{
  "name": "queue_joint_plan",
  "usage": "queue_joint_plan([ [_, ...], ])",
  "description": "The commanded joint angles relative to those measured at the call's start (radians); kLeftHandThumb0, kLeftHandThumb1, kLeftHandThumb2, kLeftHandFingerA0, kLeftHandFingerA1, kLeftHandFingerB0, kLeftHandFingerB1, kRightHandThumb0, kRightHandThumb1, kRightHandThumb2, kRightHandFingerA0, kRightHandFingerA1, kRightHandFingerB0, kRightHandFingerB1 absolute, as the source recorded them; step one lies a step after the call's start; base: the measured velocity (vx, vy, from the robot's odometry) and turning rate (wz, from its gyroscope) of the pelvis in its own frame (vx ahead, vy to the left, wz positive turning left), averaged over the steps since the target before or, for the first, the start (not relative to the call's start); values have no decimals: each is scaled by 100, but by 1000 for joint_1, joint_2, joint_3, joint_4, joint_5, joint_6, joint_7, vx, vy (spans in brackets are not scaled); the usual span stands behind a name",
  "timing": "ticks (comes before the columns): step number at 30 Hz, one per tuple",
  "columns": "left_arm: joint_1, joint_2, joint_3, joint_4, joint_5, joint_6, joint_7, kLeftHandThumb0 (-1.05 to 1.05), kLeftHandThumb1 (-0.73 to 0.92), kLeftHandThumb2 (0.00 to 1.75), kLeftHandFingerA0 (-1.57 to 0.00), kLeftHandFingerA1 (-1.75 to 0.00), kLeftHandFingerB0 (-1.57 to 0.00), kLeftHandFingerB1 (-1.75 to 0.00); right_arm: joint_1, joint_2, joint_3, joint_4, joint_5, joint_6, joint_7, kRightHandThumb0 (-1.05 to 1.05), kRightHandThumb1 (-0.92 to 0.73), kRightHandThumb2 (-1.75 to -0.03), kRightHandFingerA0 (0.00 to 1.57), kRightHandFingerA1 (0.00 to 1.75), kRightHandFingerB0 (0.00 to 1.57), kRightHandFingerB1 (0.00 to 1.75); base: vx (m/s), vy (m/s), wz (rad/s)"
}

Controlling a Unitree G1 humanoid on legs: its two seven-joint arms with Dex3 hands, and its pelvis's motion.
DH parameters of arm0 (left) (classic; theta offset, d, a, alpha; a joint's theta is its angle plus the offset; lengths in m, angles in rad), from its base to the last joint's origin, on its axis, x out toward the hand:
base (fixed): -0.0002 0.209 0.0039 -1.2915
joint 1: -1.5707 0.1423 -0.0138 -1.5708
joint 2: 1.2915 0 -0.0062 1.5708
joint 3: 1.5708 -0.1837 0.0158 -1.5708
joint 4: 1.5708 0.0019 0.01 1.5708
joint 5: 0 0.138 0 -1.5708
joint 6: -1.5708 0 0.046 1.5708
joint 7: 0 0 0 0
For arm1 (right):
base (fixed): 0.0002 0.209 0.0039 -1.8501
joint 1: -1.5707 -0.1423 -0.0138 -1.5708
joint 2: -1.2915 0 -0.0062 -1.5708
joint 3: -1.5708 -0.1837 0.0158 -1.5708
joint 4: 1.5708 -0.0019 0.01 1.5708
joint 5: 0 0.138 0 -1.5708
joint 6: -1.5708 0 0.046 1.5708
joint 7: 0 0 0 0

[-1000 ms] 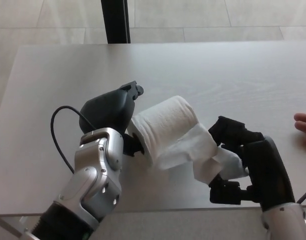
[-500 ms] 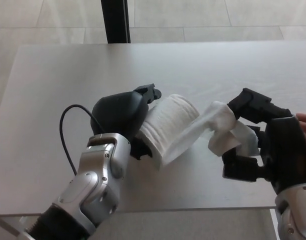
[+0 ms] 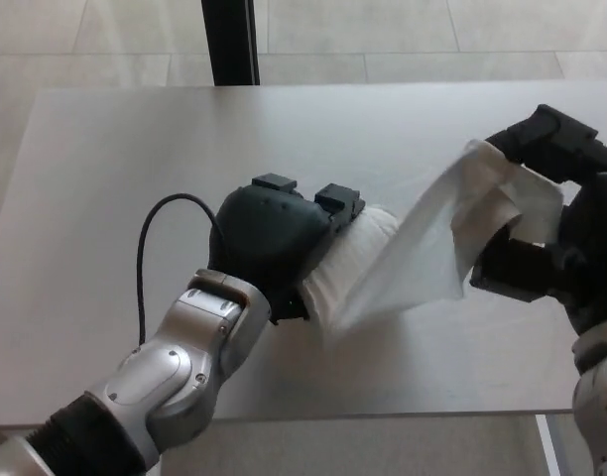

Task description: A toilet paper roll is kept in the middle of the desk infront of the robot. The robot places its left hand on the top of the toilet paper roll to hold it still and uses its right hand to tear off a piece of toilet paper from it and hands the paper to a person

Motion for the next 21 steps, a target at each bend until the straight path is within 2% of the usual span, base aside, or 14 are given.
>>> queue_joint_plan([
  [1,-6,88,-155,-2,219,-266,157,-54,76,63,-42,-50,-41,-42,-160,286,-115,-89,201,159,-208,-19,-44,-148,108,175,75,160,0,0,0],
  [4,6,89,-173,0,226,-263,163,-53,77,63,-41,-49,-40,-41,-180,269,-117,-88,206,172,-219,-19,-45,-147,108,175,73,161,0,0,0],
  [7,22,88,-205,11,258,-252,192,-53,79,64,-46,-47,-41,-40,-206,255,-119,-80,225,173,-226,-18,-42,-145,108,175,76,154,0,0,0],
  [10,18,90,-248,23,317,-230,210,-54,82,65,-49,-46,-43,-39,-252,243,-137,-71,253,188,-241,-17,-40,-148,107,175,75,159,0,0,0],
  [11,16,95,-257,-13,310,-225,124,-52,82,65,-47,-44,-40,-37,-286,228,-155,-58,270,184,-245,-18,-39,-149,108,175,75,161,0,0,0],
  [14,14,96,-269,-3,326,-226,158,-52,79,65,-52,-42,-44,-38,-329,212,-171,-43,286,194,-259,-21,-42,-138,107,175,78,153,0,0,0],
  [17,12,110,-289,-13,355,-224,144,-51,79,65,-52,-40,-44,-37,-387,204,-196,-36,318,230,-271,-23,-37,-143,108,175,76,156,0,0,0],
  [21,26,101,-298,16,353,-226,183,-52,79,65,-51,-41,-44,-37,-373,195,-194,-45,344,254,-248,-24,-34,-146,106,175,74,162,0,0,0],
])
